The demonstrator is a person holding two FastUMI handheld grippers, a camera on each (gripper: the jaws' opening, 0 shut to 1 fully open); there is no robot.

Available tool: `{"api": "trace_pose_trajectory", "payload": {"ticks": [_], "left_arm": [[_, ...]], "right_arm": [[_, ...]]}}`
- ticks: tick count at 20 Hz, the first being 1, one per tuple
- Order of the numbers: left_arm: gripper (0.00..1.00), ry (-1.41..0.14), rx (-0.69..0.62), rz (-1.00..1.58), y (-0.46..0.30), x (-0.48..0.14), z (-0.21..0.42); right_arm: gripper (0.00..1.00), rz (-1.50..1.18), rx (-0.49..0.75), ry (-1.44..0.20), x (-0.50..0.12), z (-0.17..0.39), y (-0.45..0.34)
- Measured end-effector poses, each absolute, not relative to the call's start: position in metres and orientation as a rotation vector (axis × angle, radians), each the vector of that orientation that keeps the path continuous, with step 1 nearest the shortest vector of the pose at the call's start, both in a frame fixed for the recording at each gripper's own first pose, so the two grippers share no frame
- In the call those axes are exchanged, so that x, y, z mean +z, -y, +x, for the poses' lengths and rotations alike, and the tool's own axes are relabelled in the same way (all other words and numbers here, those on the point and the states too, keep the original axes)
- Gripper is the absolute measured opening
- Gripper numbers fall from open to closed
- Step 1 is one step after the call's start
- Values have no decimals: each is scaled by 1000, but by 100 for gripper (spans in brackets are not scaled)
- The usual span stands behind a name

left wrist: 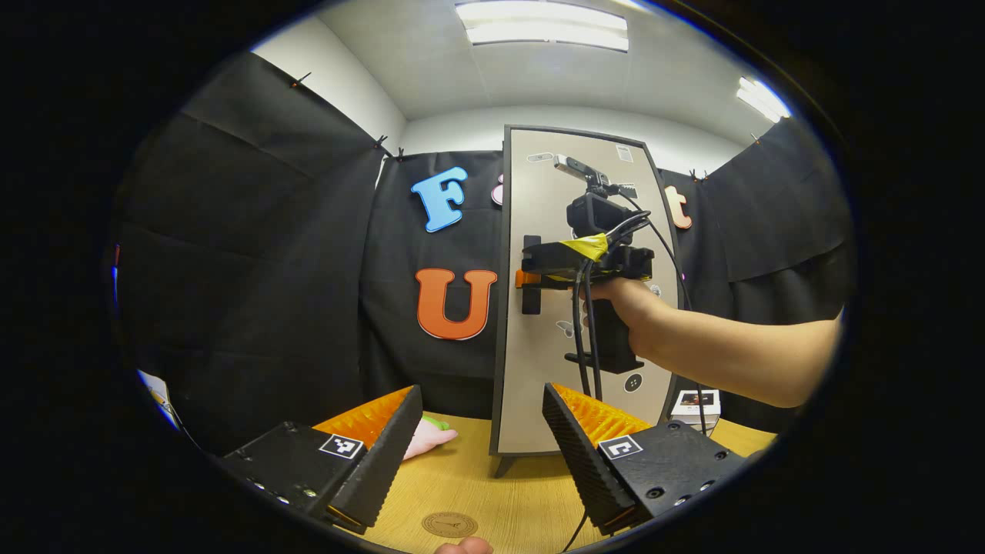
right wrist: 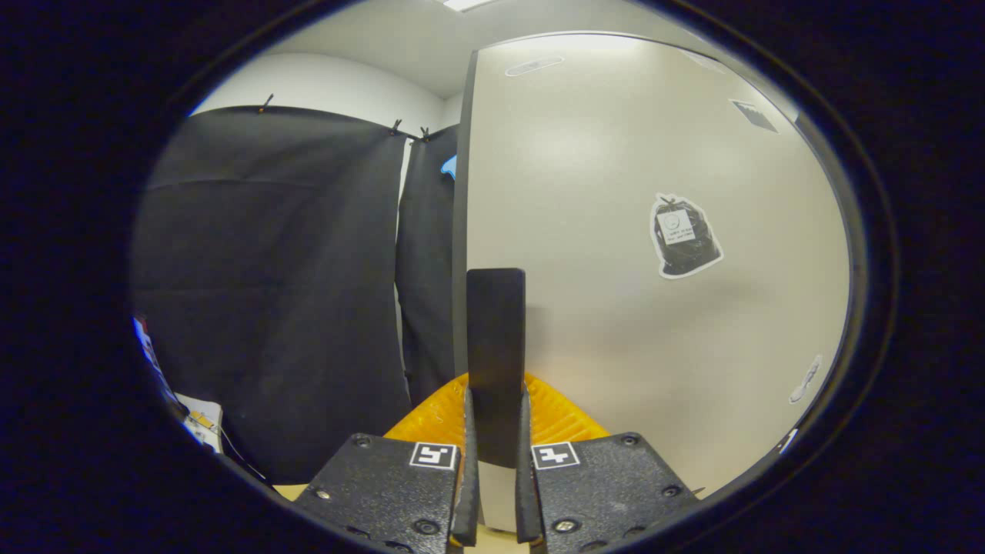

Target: Open the cabinet door with the right hand, grasp the bottle in the cabinet with the left hand and place it on the coaster, then close the cabinet door with the right hand.

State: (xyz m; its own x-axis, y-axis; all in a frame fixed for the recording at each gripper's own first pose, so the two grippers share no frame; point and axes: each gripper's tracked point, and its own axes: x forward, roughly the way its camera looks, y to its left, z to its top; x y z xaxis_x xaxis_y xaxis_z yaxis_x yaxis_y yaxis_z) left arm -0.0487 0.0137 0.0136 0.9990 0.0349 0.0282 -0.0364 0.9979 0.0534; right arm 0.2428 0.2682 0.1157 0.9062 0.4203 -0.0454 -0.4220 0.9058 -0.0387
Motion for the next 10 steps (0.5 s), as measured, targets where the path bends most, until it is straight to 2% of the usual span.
{"api": "trace_pose_trajectory", "payload": {"ticks": [10], "left_arm": [[95,26,20,51,-13,13,-47]], "right_arm": [[22,-39,503,-10,124,200,-266]]}}
